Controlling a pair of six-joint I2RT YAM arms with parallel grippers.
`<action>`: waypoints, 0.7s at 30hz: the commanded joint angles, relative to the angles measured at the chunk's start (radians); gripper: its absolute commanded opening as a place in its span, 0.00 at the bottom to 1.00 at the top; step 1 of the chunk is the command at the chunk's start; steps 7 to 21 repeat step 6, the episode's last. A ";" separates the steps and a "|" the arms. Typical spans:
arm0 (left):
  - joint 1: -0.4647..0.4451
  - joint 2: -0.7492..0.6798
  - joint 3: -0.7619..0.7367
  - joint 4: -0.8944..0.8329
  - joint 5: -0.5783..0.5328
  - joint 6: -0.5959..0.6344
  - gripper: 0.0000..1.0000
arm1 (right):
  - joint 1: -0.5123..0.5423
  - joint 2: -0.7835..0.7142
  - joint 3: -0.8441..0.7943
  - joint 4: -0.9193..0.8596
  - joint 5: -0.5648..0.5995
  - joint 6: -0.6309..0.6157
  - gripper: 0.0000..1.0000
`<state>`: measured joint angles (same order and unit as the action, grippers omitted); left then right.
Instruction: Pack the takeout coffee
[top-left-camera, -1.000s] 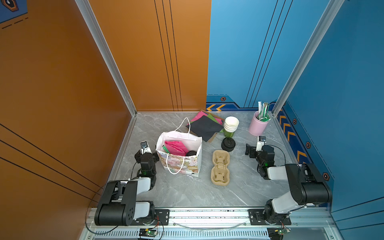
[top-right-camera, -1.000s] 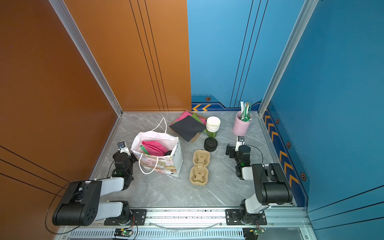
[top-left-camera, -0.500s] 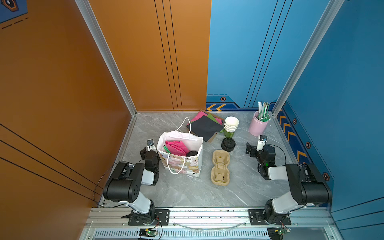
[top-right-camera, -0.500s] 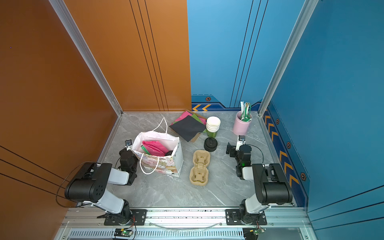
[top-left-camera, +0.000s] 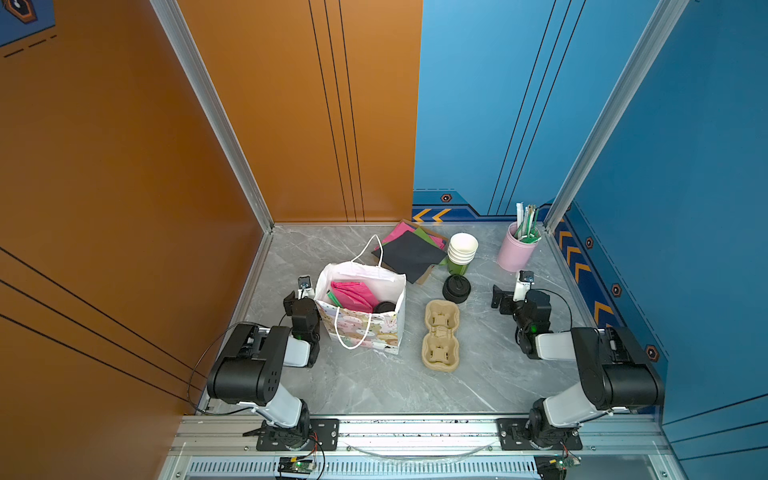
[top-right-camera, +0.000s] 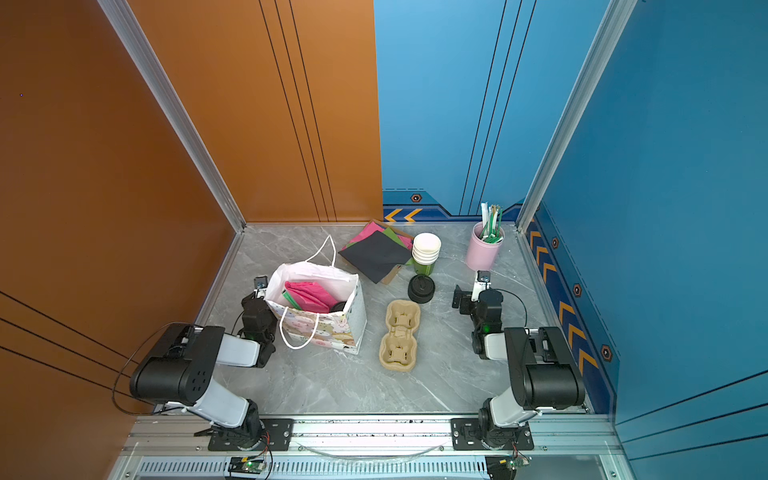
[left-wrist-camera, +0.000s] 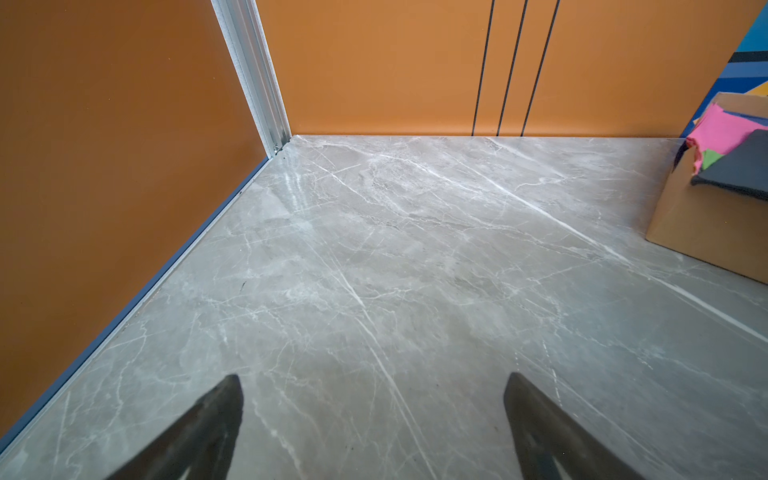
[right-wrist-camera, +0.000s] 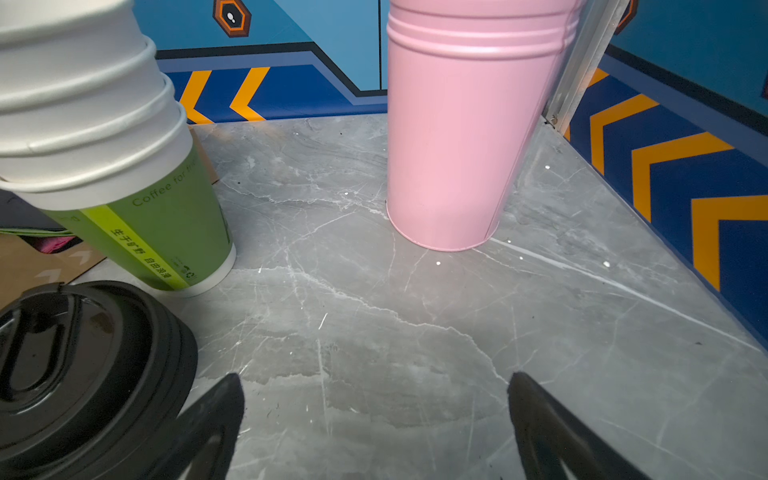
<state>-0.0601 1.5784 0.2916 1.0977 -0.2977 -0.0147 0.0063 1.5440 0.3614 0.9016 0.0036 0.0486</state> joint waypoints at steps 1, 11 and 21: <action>0.007 -0.007 0.037 -0.056 0.036 0.015 0.98 | -0.005 0.003 0.005 0.020 -0.007 0.000 1.00; 0.029 -0.017 0.051 -0.104 0.105 0.011 0.98 | -0.005 0.002 0.005 0.020 -0.006 0.000 1.00; 0.029 -0.017 0.051 -0.104 0.105 0.011 0.98 | -0.005 0.002 0.005 0.020 -0.006 0.000 1.00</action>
